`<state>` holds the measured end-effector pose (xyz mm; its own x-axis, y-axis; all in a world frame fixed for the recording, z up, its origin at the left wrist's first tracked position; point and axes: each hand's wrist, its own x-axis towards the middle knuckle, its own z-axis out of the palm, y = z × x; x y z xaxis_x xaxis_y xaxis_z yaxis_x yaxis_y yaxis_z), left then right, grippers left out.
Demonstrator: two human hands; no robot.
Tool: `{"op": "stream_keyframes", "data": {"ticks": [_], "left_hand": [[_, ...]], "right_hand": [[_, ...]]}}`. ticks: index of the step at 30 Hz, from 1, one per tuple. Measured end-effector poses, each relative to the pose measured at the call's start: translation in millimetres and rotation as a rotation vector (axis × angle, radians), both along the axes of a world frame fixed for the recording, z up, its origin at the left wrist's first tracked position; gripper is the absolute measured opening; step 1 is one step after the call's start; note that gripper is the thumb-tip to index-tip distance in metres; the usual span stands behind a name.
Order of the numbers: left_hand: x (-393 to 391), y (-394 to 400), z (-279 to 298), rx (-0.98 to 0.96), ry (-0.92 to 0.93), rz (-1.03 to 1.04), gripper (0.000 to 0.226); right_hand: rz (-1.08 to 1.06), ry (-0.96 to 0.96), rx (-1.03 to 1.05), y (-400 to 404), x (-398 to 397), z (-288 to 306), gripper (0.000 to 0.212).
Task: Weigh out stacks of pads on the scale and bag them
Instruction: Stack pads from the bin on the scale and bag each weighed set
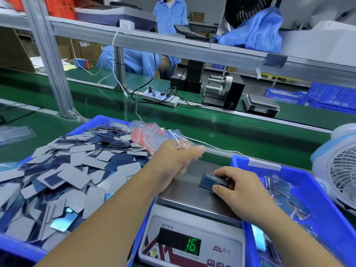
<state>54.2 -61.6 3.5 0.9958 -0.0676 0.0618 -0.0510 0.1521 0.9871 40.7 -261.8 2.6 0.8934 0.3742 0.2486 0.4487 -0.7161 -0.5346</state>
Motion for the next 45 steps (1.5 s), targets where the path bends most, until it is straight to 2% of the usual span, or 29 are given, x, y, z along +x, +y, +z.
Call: {"op": "stream_keyframes", "data": {"ticks": [3, 6, 8, 11, 14, 17, 19, 26, 30, 34, 41, 45], "left_hand": [[0.4, -2.2, 0.4, 0.015, 0.03, 0.065, 0.045], [-1.1, -2.2, 1.0, -0.049, 0.026, 0.036, 0.03], [-1.5, -1.7, 0.2, -0.079, 0.018, -0.008, 0.025], [-0.3, -2.5, -1.2, -0.084, 0.027, -0.004, 0.032], [0.5, -3.3, 0.8, -0.118, 0.069, 0.045, 0.033], [0.8, -5.7, 0.9, -0.118, 0.097, 0.11, 0.051], [-0.4, -9.5, 1.8, -0.103, 0.094, 0.107, 0.055], [-1.3, -15.9, -0.1, -0.073, 0.072, 0.089, 0.053], [-3.1, -18.0, 1.2, -0.124, 0.047, 0.035, 0.042], [-4.1, -17.4, 1.1, -0.117, 0.057, -0.06, 0.028], [-6.8, -16.4, -0.1, -0.119, 0.086, -0.153, 0.021], [-9.7, -15.7, 1.4, -0.175, 0.092, -0.233, 0.018]], "right_hand": [[-0.001, 0.003, -0.009, -0.1, 0.0, -0.5, 0.028], [-0.031, 0.045, 0.077, -1.4, 2.1, -3.2, 0.024], [-0.054, 0.129, 0.291, -1.6, 3.4, -3.7, 0.022], [-0.004, 0.266, 0.671, 2.4, -0.4, 0.6, 0.022], [0.023, 0.272, 0.798, 5.6, -4.4, 3.4, 0.021], [0.057, 0.24, 0.819, 8.8, -7.4, 1.8, 0.023], [0.075, 0.203, 0.805, 11.4, -9.0, 0.4, 0.023], [0.014, -0.012, 0.603, 13.1, -8.8, -5.1, 0.03], [-0.086, -0.084, 0.564, 13.6, -6.8, -7.5, 0.026], [-0.119, -0.042, 0.64, 11.3, -5.8, -8.5, 0.022], [-0.106, 0.214, 0.985, 17.5, -4.5, -7.7, 0.02], [-0.104, 0.242, 1.013, 17.9, -4.1, -7.8, 0.021]]}}
